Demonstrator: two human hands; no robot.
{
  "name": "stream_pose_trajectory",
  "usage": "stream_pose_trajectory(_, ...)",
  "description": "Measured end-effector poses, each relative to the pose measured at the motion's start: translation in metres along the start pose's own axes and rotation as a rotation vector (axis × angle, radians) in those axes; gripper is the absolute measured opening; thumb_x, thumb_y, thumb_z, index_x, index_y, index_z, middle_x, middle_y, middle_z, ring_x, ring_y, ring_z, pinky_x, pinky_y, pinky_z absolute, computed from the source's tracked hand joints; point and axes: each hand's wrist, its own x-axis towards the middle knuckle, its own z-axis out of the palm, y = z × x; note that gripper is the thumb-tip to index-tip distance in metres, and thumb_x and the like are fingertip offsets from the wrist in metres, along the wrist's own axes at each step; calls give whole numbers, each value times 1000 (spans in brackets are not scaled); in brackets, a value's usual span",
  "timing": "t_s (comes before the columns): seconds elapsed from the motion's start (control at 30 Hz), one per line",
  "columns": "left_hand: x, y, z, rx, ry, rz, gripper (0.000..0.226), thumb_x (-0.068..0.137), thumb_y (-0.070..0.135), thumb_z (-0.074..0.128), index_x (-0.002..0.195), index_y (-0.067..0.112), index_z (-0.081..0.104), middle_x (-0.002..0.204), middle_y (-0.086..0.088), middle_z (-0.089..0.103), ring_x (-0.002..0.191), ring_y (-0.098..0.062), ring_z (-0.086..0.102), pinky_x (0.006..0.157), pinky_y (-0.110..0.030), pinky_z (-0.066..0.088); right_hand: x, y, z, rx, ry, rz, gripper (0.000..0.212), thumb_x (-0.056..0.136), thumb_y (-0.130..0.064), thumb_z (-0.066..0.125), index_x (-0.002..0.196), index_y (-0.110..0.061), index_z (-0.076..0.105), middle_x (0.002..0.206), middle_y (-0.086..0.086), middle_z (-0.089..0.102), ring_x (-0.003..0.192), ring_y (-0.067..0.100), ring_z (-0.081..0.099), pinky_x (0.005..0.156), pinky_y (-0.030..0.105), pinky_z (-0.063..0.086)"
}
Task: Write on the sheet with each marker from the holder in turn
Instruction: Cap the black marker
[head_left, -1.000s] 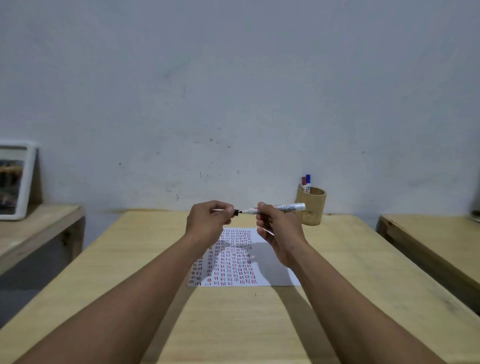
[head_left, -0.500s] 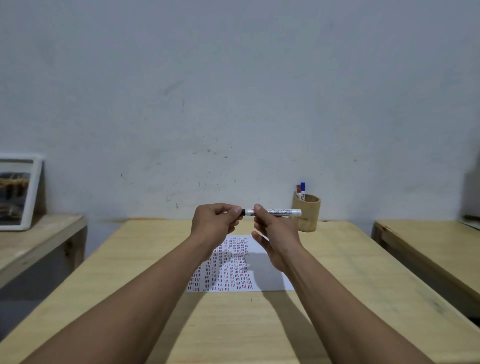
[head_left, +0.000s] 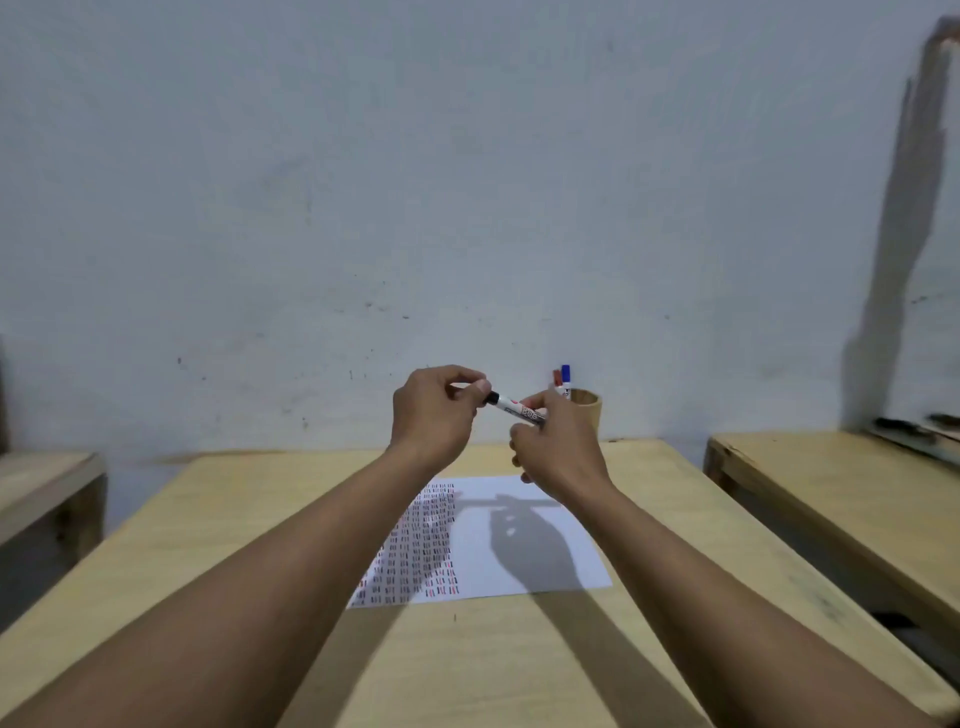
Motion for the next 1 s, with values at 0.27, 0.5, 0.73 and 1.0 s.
stream_pose_trajectory(0.27, 23, -11, 72, -36, -89, -70, 23, 99, 21, 53, 112, 17, 71, 96, -2, 75, 92, -24, 71, 82, -30, 51, 62, 26, -49, -107, 110, -6, 17, 96, -29, 61, 104, -20, 71, 88, 3, 71, 70, 19, 60, 54, 27, 38)
stream_pose_trajectory(0.5, 48, -29, 138, 103, -241, -67, 50, 86, 21, 74, 133, 19, 57, 119, -3, 64, 103, -20, 62, 83, -27, 46, 126, 33, -78, -58, 151, -44, 19, 99, -24, 62, 104, -10, 74, 86, 3, 68, 77, 19, 62, 72, 32, 49)
stream_pose_trajectory(0.73, 68, -43, 182, 127, -242, -112, 68, 82, 24, 77, 141, 13, 44, 126, -6, 61, 109, -24, 58, 82, -29, 42, 163, 53, -78, -136, 201, -107, 23, 101, -18, 56, 124, -14, 60, 104, 1, 66, 79, 12, 61, 60, 22, 43)
stream_pose_trajectory(1.0, 79, -78, 214, 138, -205, -126, 44, 94, 47, 53, 125, 17, 54, 118, -5, 67, 91, -21, 60, 75, -33, 49, 176, 90, -58, -240, 68, 35, 20, 96, -19, 58, 113, -12, 67, 101, 5, 69, 93, 25, 68, 71, 32, 53)
